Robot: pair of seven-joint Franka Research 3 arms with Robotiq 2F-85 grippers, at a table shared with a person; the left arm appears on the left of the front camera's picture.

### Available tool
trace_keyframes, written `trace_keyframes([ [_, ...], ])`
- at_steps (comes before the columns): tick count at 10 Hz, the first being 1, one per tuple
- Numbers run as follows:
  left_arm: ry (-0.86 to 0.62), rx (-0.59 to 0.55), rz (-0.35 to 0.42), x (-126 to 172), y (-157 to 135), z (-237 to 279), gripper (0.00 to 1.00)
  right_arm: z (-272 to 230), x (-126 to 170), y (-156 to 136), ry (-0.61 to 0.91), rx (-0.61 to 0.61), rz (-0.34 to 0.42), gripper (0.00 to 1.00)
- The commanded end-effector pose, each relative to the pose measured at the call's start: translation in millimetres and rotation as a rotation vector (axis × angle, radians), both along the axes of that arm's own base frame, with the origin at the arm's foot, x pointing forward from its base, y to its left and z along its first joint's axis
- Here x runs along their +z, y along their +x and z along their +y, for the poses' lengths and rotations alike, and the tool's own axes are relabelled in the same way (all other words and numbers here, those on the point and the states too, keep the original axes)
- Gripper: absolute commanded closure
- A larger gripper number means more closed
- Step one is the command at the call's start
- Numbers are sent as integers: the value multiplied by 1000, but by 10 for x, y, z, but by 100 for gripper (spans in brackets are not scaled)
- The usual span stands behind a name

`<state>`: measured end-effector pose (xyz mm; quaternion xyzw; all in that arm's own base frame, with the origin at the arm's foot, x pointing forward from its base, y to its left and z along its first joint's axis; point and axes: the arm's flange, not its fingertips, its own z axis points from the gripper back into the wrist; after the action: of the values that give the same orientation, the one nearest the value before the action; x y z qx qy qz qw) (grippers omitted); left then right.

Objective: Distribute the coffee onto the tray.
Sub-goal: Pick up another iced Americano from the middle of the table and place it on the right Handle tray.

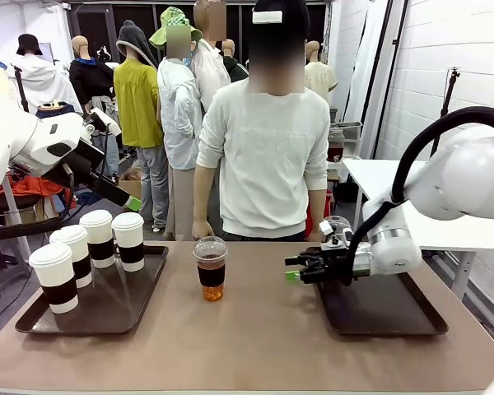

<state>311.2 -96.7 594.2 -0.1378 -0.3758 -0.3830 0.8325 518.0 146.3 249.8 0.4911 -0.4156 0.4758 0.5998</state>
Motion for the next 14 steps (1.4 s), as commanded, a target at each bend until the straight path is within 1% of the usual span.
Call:
trace_keyframes([
  [1,-5,-22,2,-4,1,21,0,316,-50,183,-23,-1,16,0],
  [4,-5,-22,2,-4,1,21,0,759,-68,300,-12,61,31,0],
  [8,-5,-22,2,-4,1,21,0,1127,-131,282,-15,130,54,0],
  [9,-5,-22,2,-4,1,21,0,1150,-123,245,-22,137,45,0],
  [10,-5,-22,2,-4,1,21,0,1106,-100,198,-40,162,55,0],
  [11,-5,-22,2,-4,1,21,0,1110,-121,203,6,124,31,0],
  [14,-5,-22,2,-4,1,21,0,1110,-121,203,6,124,31,0],
])
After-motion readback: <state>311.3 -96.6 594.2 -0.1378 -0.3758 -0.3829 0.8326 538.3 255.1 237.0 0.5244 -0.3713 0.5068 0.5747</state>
